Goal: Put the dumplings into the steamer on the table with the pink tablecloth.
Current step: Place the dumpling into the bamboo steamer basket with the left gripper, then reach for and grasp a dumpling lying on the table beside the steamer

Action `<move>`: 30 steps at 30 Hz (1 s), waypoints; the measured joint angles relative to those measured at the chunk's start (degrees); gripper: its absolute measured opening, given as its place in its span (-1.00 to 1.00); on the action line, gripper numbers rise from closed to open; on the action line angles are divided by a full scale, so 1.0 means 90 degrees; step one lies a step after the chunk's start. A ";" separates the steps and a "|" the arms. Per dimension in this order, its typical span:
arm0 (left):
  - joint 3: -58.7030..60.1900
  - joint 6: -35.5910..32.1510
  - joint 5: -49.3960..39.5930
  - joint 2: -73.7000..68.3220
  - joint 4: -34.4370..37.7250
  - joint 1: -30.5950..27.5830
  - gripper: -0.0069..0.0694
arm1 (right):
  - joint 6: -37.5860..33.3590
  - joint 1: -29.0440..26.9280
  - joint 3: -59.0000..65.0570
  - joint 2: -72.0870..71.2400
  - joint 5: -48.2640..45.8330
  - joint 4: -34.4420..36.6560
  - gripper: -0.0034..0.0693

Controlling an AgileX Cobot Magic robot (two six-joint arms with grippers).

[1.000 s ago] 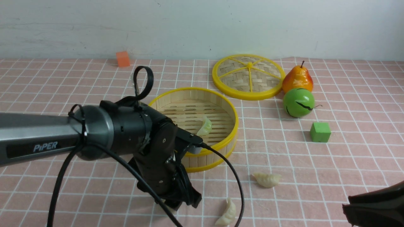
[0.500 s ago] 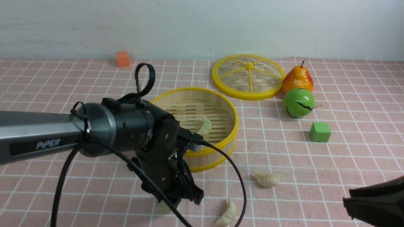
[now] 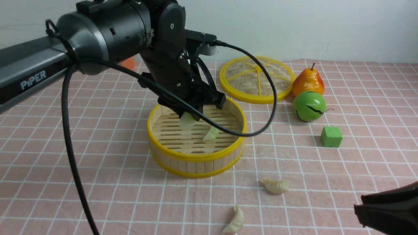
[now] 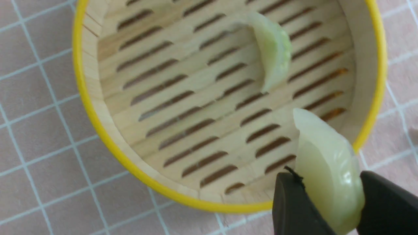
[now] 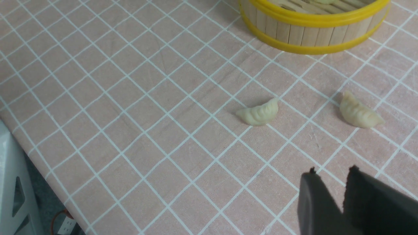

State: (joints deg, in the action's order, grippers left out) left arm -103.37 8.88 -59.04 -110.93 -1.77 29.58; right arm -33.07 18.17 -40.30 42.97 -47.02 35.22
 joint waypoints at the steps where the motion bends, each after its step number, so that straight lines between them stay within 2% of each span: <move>1: -0.0131 0.0000 0.0000 -0.0167 0.0036 -0.0115 -0.21 | 0.0000 0.0000 0.0000 0.0000 0.0000 0.0039 -0.50; 6: -0.0567 0.0301 0.0052 -0.1105 0.0060 -0.0586 -0.21 | 0.0045 0.0000 0.0000 0.0000 -0.0054 0.0139 -0.49; 16: -0.0629 0.0481 0.0572 -0.1848 -0.0019 -0.0791 -0.21 | 0.0353 0.0000 0.0000 0.0000 -0.0240 0.0139 -0.47; 21: -0.0636 0.0481 0.0601 -0.1861 -0.0012 -0.0791 -0.05 | 0.0678 0.0000 0.0000 0.0000 -0.0321 -0.0014 -0.47; 22: -0.0636 0.0481 0.0570 -0.1841 -0.0012 -0.0791 0.08 | 0.0776 0.0000 -0.0006 0.0031 -0.0430 -0.0149 -0.50; 24: -0.0666 0.0481 0.0425 -0.1758 -0.0012 -0.0791 0.17 | 0.0800 0.0000 -0.0058 0.0139 -0.0689 -0.0297 -0.56; 25: -0.0679 0.0481 0.0396 -0.1730 -0.0012 -0.0791 0.19 | 0.0800 0.0000 -0.0083 0.0157 -0.0728 -0.0317 -0.57; 28: -0.1177 0.0481 -0.0232 -0.1320 -0.0012 -0.0791 0.24 | 0.0814 0.0000 -0.0460 0.0687 -0.1452 -0.0560 -0.85; 30: -0.1547 0.0481 -0.0625 -0.0935 -0.0012 -0.0791 0.23 | 0.0769 0.0000 -0.0783 0.1014 -0.1759 -0.0638 -0.94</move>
State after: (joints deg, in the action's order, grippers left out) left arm -117.29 13.20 -64.67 -119.35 -1.88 22.46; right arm -26.14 18.17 -47.35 52.10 -62.85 29.48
